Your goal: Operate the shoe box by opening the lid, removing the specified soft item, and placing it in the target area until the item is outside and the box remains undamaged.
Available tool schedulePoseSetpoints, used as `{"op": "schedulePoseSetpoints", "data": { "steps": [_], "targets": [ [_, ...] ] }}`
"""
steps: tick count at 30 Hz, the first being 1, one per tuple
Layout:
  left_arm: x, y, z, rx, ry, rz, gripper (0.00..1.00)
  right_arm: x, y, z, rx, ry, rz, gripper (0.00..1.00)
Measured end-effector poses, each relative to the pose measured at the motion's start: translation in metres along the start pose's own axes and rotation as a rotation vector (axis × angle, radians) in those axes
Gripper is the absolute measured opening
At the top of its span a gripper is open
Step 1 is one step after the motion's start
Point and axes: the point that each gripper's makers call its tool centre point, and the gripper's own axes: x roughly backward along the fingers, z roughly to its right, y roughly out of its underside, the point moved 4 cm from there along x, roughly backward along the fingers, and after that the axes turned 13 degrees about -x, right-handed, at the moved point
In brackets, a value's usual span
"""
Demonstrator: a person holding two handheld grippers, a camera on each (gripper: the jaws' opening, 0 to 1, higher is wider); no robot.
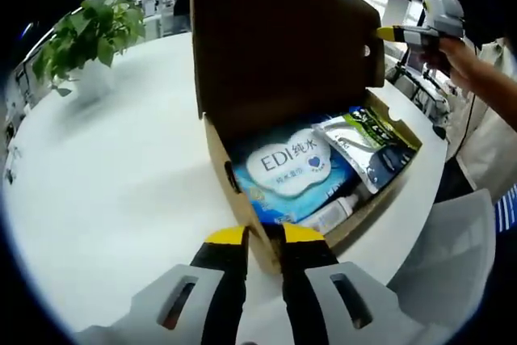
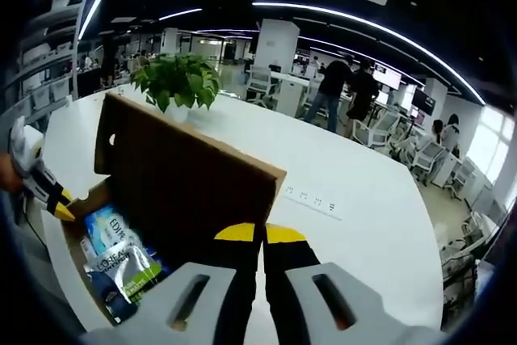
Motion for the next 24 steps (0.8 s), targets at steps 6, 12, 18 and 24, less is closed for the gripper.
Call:
{"op": "schedulePoseSetpoints", "data": {
  "steps": [6, 12, 18, 24],
  "targets": [
    [0.0, 0.0, 0.0, 0.001, 0.001, -0.003, 0.12, -0.015, -0.003, 0.005, 0.007, -0.003, -0.016, 0.0],
    [-0.001, 0.0, -0.001, 0.002, 0.002, -0.003, 0.12, -0.029, -0.002, 0.01, 0.007, -0.004, -0.03, 0.0],
    [0.0, 0.0, -0.001, 0.004, 0.001, -0.003, 0.12, -0.042, -0.001, 0.014, 0.005, -0.008, -0.048, 0.0],
    [0.0, 0.0, -0.001, 0.008, 0.001, -0.002, 0.12, -0.051, 0.001, 0.017, 0.003, -0.01, -0.062, 0.0]
  ]
}}
